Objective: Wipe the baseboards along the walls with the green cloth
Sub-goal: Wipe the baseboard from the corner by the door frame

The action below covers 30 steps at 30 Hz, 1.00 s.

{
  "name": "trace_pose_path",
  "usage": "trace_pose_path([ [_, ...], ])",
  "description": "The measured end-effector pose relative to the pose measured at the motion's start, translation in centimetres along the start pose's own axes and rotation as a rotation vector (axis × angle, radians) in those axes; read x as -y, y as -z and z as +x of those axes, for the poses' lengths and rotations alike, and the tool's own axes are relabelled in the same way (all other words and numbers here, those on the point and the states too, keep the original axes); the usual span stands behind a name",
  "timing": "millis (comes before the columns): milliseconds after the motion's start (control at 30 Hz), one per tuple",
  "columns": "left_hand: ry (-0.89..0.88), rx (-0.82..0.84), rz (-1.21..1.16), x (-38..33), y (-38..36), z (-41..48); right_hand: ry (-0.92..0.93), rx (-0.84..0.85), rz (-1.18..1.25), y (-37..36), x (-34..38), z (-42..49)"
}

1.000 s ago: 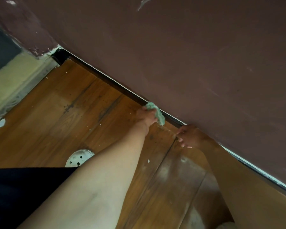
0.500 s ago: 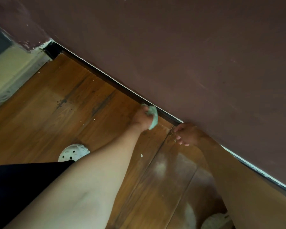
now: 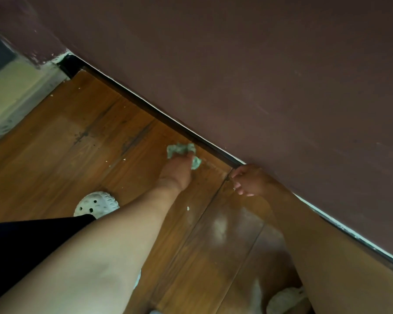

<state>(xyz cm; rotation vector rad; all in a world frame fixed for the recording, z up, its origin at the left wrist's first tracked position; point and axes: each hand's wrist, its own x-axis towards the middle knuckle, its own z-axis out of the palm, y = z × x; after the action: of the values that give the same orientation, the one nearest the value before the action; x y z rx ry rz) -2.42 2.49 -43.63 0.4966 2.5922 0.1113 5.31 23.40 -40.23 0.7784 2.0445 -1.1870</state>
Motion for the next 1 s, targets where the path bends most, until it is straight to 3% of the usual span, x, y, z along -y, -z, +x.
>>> trace_pose_path([
  [200, -0.517, 0.148, -0.004, -5.2, -3.0, -2.3, -0.004, -0.01, -0.021, 0.1, 0.2, -0.9],
  [433, -0.183, 0.021, 0.084, -3.4, -1.1, -0.9, -0.033, -0.037, -0.006, 0.5, -1.4, -2.3],
  [500, -0.23, 0.054, 0.096, -3.6, -1.3, -1.1, -0.061, -0.045, -0.021, 0.8, -2.3, -2.8],
  [667, -0.6, 0.191, 0.062, -6.6, -4.6, -3.2, -0.075, -0.073, -0.007, 1.1, -3.8, -3.7],
  [733, -0.654, 0.223, 0.045, -7.6, -5.4, -3.9, -0.066, -0.039, -0.006, 0.9, -4.0, -4.2],
  [1000, -0.102, -0.038, 0.015, -5.2, -3.0, -2.2, -0.069, -0.057, 0.057, 1.0, -6.1, -4.4],
])
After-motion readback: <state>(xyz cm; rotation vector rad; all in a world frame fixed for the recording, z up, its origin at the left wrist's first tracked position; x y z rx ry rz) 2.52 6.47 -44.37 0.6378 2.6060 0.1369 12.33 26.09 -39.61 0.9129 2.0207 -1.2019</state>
